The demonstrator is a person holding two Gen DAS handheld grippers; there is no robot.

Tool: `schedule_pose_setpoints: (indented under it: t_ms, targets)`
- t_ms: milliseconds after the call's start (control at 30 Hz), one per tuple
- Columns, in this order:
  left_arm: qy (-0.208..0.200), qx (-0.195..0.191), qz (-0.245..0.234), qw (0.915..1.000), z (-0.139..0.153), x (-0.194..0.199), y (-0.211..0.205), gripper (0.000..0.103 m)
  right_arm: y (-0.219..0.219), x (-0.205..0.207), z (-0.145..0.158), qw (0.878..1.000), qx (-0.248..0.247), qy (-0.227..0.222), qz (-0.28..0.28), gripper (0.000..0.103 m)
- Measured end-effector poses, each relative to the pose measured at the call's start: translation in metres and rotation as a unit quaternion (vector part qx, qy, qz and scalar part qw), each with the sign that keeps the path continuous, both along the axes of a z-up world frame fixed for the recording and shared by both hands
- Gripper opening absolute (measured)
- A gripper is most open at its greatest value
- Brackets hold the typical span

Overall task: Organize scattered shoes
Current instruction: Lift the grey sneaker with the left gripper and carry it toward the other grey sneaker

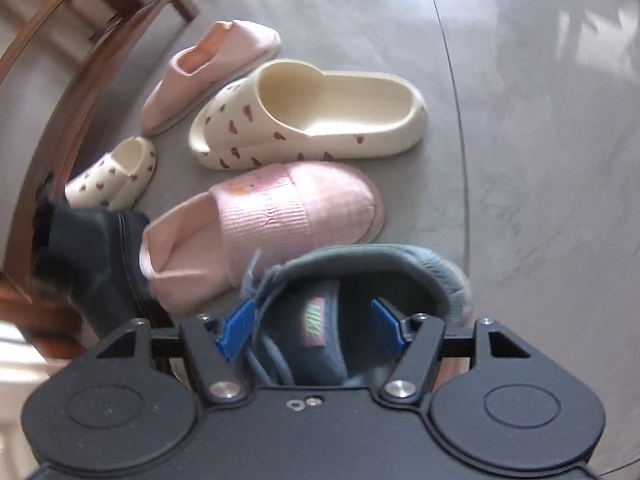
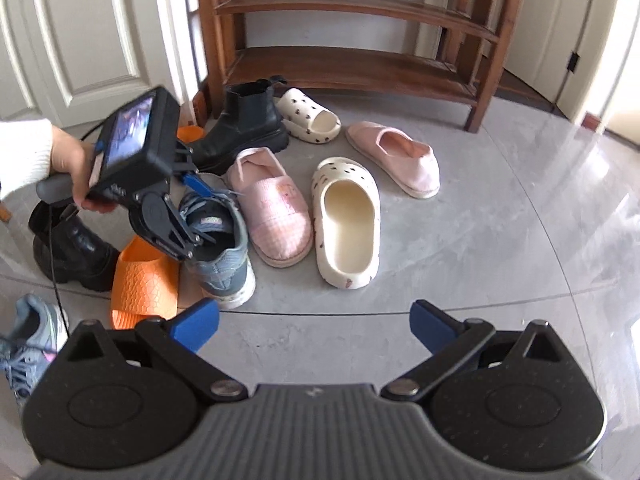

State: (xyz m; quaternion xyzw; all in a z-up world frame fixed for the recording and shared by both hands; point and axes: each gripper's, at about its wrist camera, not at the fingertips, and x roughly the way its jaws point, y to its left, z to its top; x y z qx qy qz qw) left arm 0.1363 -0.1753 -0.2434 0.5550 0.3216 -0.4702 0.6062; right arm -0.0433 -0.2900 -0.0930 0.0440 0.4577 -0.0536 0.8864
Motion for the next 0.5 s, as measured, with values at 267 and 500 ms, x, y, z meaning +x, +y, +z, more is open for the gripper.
schedule_pose_setpoints:
  t_ms: [267, 500]
  targets:
    - [-0.025, 0.043, -0.007, 0.9987, -0.028, 0.016, -0.011, 0.063, 0.002, 0.002, -0.009, 1.0, -0.01, 0.005, -0.003, 0.103]
    - [-0.021, 0.036, 0.074, 0.9964, -0.022, 0.035, -0.023, 0.031, 0.013, 0.003, -0.014, 1.0, -0.002, 0.013, 0.006, 0.103]
